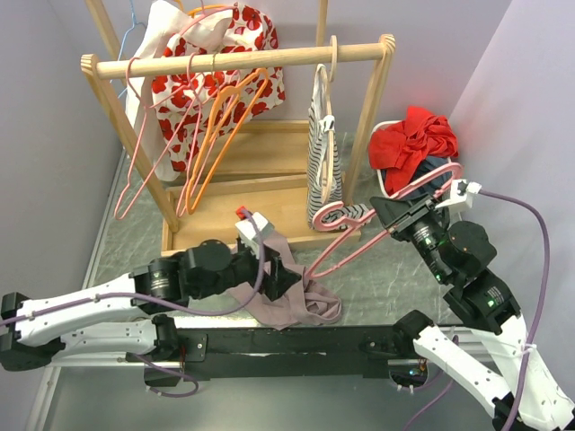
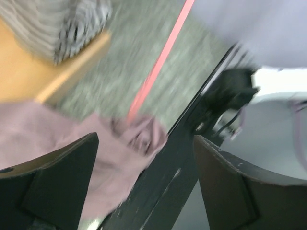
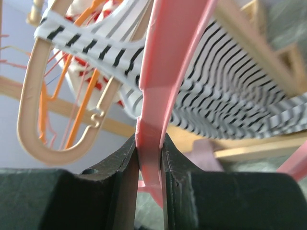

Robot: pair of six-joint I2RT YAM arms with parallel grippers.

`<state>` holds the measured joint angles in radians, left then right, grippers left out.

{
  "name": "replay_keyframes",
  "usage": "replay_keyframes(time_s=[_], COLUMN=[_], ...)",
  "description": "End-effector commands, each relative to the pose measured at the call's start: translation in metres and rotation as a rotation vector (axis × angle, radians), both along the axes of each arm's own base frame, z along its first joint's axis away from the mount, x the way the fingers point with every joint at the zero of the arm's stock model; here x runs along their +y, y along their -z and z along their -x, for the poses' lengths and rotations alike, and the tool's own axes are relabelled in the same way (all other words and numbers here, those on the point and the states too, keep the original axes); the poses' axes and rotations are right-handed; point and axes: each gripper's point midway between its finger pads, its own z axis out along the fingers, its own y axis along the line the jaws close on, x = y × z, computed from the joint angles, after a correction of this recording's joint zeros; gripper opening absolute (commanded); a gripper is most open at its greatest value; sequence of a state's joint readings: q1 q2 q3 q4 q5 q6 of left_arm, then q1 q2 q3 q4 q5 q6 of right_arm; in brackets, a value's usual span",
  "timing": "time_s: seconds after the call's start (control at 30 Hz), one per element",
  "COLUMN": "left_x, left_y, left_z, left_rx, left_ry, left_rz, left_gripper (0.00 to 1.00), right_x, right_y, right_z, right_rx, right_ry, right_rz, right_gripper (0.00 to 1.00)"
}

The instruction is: Remove the tank top from the hanger

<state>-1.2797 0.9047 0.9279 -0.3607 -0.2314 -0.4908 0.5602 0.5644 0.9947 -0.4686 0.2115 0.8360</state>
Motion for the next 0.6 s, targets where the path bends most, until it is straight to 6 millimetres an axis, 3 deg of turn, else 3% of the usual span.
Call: replay_keyframes(time_s=[0.0,0.03,0.17,0.4,0.57], left_x=[-0.007,-0.010,-0.015,-0.026,-0.026], left_y=[-0.049,-0.059,-0.052,-0.035,-0.032], left_z=[0.001,0.000,-0.003,-0.003,0.000], left_rx=[-0.109,-0.132,-0.166,-0.170,-0.177], left_ry=[0.037,0.037,0.036,0.060,0.081], left_rz=[0.216,0.267,0.285,0.279,0.267], left_gripper=[0.88,0.89,0.89,0.88,0.86], right_x=[0.024,0.030,0.040,0.045,0.054], right_y=[-0.002,-0.003,-0.002,-0.026,-0.029], right_z=[0.007,0.010,0.015,0.021,0.019], right_rx=[0.017,0.028,0.048,0.033,0.045], right_ry=[-0.114,-0.146,-0.196,-0.241,-0.275], right_rz=[-0.136,-0.180,-0.274,-0.384,-0.438], right_gripper=[0.00,0.00,0.00,0.00,0.00])
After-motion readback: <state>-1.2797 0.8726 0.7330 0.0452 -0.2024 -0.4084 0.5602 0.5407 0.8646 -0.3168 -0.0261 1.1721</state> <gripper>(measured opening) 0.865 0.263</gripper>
